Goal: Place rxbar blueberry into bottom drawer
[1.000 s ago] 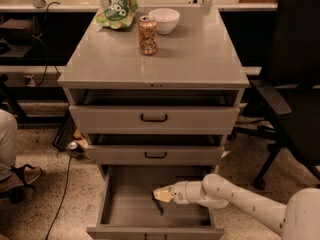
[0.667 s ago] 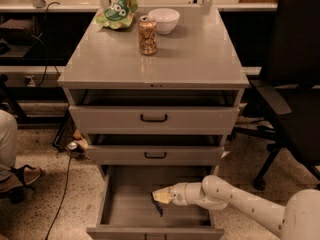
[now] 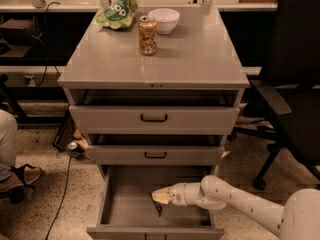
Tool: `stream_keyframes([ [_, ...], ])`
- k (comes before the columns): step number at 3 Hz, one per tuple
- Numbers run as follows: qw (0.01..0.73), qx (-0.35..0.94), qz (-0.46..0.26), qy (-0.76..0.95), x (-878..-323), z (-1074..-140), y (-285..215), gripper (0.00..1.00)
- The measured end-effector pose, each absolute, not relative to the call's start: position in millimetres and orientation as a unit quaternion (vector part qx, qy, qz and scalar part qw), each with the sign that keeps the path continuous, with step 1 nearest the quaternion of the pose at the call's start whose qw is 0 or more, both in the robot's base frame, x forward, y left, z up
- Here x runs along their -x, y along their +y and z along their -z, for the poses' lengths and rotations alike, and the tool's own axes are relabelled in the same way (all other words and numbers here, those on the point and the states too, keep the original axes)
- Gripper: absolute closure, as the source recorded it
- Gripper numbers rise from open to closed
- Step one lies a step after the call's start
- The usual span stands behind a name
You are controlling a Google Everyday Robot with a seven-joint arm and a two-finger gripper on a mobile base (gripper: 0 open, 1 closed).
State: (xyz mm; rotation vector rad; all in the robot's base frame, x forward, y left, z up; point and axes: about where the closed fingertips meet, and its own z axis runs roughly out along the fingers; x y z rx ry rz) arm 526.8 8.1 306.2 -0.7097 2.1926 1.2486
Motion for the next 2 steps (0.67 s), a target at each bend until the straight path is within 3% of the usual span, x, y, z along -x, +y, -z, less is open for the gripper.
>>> stream_keyframes([
  [1,0.256,0.263,-0.462,0.807,-525.6,-305.7,11.0,0.02],
  [2,0.256,0.263,-0.462,0.807,-525.2,-305.6,11.8,0.0],
])
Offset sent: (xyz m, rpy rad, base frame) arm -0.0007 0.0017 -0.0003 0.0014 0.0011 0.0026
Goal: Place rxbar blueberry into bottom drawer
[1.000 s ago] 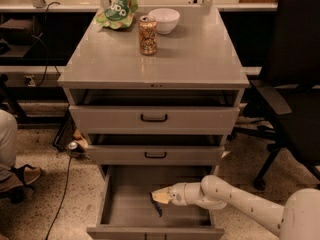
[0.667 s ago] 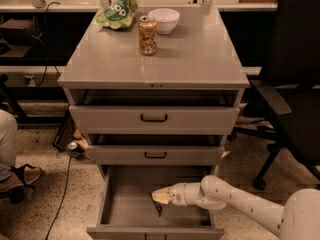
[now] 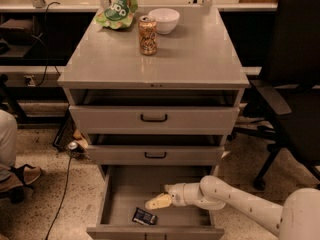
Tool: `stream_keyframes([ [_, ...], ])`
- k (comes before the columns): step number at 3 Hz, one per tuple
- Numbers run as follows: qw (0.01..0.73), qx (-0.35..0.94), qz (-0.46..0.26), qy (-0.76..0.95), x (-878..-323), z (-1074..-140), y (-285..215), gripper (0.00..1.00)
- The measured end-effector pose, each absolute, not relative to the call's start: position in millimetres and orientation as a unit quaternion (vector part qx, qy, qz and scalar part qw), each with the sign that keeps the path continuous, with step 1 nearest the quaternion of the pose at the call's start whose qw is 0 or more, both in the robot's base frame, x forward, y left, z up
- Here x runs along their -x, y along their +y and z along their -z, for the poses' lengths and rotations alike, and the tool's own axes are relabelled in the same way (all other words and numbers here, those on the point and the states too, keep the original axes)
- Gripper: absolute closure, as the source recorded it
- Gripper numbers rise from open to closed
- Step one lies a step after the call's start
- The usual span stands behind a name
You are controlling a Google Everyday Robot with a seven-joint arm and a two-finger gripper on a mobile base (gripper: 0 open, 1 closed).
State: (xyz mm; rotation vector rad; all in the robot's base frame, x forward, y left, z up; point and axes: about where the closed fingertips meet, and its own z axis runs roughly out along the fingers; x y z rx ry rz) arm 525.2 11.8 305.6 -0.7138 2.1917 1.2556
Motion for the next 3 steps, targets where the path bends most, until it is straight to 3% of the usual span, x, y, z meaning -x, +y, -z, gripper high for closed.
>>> stream_keyframes([
  [1,0.279,0.251,-0.457,0.807,-521.1,-323.5,-14.1,0.0],
  [3,0.373,0.219,-0.418,0.799,-527.3,-380.9,-119.3,0.0],
])
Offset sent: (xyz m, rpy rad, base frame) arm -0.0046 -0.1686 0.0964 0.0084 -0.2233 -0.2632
